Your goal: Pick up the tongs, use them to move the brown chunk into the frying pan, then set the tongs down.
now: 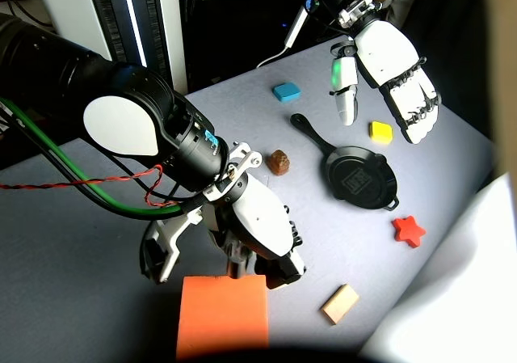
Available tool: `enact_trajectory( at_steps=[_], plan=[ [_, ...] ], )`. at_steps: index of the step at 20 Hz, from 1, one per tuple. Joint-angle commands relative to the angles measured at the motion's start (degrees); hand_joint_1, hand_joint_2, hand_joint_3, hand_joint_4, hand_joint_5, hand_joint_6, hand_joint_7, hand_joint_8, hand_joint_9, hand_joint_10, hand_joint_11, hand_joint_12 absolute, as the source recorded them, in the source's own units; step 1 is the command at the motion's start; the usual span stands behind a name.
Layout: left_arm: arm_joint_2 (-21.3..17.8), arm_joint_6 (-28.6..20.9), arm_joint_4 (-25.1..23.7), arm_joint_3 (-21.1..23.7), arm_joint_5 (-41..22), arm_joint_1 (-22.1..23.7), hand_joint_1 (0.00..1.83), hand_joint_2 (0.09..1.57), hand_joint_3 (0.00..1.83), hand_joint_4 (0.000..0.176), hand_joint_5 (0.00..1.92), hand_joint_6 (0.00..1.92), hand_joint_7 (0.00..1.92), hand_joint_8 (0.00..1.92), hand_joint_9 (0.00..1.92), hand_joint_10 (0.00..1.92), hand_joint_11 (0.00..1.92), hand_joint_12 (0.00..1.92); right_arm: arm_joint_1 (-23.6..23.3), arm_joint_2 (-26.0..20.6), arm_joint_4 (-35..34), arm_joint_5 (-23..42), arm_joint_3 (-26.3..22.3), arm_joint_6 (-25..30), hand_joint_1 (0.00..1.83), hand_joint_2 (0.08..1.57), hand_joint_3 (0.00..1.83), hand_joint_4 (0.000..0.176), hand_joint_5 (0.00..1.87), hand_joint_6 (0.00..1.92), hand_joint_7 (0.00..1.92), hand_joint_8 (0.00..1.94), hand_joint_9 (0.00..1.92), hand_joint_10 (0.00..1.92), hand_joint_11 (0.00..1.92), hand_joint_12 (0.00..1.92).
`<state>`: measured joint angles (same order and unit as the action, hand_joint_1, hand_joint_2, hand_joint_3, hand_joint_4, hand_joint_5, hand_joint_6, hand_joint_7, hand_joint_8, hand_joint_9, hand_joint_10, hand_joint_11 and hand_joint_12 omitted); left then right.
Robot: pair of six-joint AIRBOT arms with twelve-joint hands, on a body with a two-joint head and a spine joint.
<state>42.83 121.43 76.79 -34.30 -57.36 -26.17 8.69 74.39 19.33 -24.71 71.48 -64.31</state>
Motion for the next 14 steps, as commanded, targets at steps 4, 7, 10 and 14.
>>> enact_trajectory(
  at_steps=[4, 7, 10, 14],
  plan=[
    [-0.6, 0.0, -4.4, -0.4, -3.9, 0.6, 0.00, 1.30, 0.00, 0.000, 0.06, 0.00, 0.14, 0.00, 0.15, 0.00, 0.00, 0.47, -2.1, -1.9, 1.4, 3.2, -1.2, 0.7, 1.05, 1.15, 0.01, 0.000, 0.80, 0.17, 0.92, 0.04, 0.75, 0.30, 0.26, 1.48],
    [-0.6, 0.0, -4.4, -0.4, -3.9, 0.9, 0.00, 1.29, 0.00, 0.000, 0.05, 0.00, 0.11, 0.00, 0.13, 0.00, 0.00, 0.45, -3.6, -3.8, 1.4, 3.1, -3.7, 1.5, 1.05, 1.17, 0.01, 0.000, 0.80, 0.17, 0.92, 0.04, 0.74, 0.32, 0.27, 1.48],
    [-0.6, 0.0, -4.4, -0.5, -4.4, 0.9, 0.00, 1.29, 0.00, 0.000, 0.06, 0.00, 0.14, 0.01, 0.15, 0.01, 0.00, 0.49, -5.9, -5.9, 1.4, 2.3, -7.4, 3.9, 1.07, 1.15, 0.00, 0.000, 0.81, 0.16, 0.93, 0.03, 0.75, 0.34, 0.28, 1.47],
    [-0.6, 0.0, -4.4, -0.4, -4.6, 1.1, 0.01, 1.30, 0.00, 0.000, 0.04, 0.00, 0.12, 0.00, 0.12, 0.00, 0.00, 0.36, -7.9, -7.8, 1.6, 0.8, -11.1, 8.1, 1.07, 1.15, 0.00, 0.000, 0.79, 0.15, 0.91, 0.01, 0.68, 0.40, 0.24, 1.50]
  ],
)
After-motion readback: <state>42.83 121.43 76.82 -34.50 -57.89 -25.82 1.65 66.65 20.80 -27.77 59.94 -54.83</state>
